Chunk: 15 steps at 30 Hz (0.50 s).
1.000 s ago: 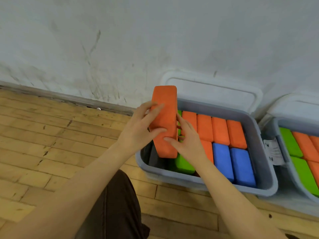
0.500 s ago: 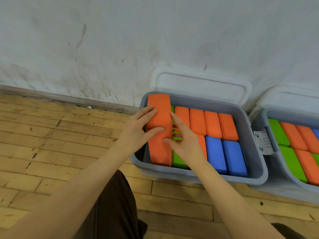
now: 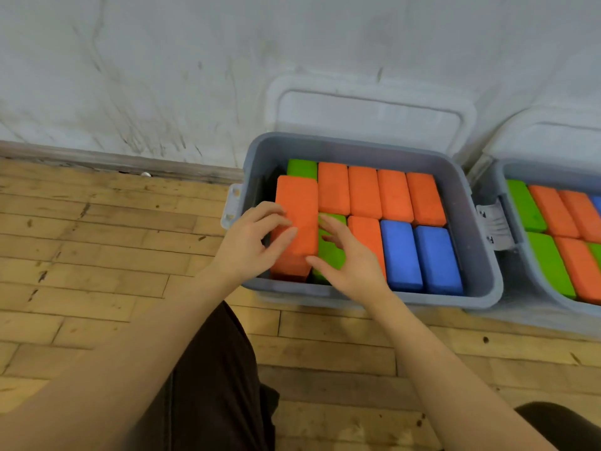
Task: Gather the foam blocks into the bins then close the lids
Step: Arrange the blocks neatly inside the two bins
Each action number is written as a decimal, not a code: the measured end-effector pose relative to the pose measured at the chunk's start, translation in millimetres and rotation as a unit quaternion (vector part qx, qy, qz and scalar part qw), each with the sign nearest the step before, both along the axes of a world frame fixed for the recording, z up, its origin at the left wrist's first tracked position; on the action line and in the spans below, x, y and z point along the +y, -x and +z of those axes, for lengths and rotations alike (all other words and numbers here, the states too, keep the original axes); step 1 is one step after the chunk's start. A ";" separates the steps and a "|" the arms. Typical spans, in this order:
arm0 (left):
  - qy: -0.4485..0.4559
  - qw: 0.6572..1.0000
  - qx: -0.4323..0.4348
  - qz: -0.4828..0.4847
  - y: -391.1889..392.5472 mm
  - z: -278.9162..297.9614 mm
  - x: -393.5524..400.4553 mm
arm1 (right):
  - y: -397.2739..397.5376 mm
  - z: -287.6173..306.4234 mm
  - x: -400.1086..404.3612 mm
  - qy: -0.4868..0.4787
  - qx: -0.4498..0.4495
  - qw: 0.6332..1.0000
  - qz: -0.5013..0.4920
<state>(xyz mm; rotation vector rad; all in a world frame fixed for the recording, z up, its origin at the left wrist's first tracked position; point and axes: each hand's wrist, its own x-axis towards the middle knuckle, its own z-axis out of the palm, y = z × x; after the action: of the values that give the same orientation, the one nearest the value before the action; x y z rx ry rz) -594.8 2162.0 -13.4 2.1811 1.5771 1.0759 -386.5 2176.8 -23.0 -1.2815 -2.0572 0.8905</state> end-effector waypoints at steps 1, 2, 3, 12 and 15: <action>-0.005 1.000 0.011 0.004 0.8 -1.5 2.3 | -4.5 -0.3 0.7 -0.010 -0.010 1.000 0.008; -0.006 1.000 0.026 0.014 0.5 -4.8 4.3 | -8.1 -0.9 1.5 -0.017 -0.015 1.000 0.007; 0.002 0.999 0.043 0.031 -0.5 -9.4 7.6 | -10.8 -3.0 4.5 -0.025 -0.020 0.999 -0.007; 0.150 0.959 0.187 0.151 -37.9 -26.7 79.6 | 1.7 -53.2 84.9 -0.041 -0.295 0.952 -0.071; 0.145 0.952 0.231 0.136 -44.2 -28.8 103.5 | 1.5 -62.3 98.6 -0.078 -0.328 0.939 -0.068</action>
<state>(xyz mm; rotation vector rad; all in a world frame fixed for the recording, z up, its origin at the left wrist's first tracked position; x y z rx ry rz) -550.6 2265.5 -42.3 2.1508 2.1252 0.3557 -388.1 2275.4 -85.3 -1.7693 -2.4207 0.2303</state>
